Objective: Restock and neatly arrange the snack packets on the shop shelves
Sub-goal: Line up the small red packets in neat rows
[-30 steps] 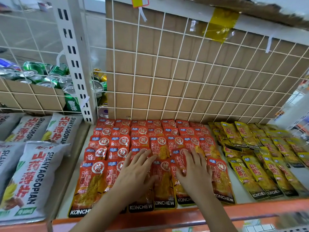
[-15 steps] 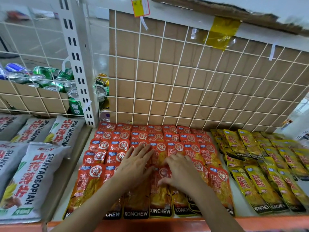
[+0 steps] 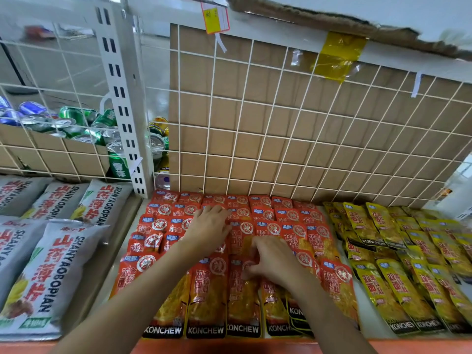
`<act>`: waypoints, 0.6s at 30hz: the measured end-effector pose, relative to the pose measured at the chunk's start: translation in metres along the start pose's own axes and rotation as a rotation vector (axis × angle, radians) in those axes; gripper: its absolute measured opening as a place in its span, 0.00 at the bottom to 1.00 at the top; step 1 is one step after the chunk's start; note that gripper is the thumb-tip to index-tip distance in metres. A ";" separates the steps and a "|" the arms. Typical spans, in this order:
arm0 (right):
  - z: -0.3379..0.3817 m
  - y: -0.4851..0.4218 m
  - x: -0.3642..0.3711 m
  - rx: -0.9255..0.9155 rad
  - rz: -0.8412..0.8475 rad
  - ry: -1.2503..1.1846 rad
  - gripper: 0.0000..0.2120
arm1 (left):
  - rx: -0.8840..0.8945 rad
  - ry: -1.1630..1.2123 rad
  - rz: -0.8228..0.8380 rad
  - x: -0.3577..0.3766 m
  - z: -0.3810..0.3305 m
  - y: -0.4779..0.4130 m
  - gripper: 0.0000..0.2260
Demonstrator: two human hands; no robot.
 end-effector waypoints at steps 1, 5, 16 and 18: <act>0.000 0.000 -0.001 -0.002 -0.003 -0.021 0.25 | -0.012 0.020 0.014 0.000 0.002 -0.008 0.17; 0.000 -0.001 -0.003 -0.007 -0.009 -0.129 0.21 | -0.045 0.082 0.101 0.005 0.010 -0.033 0.11; -0.011 -0.012 0.002 0.009 -0.019 -0.306 0.08 | -0.086 0.167 0.190 0.006 0.011 -0.048 0.08; -0.012 -0.013 0.002 0.019 -0.043 -0.358 0.06 | -0.097 0.189 0.183 0.006 0.011 -0.048 0.08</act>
Point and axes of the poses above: each hand's wrist, its own y-axis away from the middle knuckle, its own x-axis out of the palm, z = x × y, the point moved 4 cm from there along -y, towards the middle knuckle, and after that the axes turned 4 degrees about -z, right-handed, at the moved point
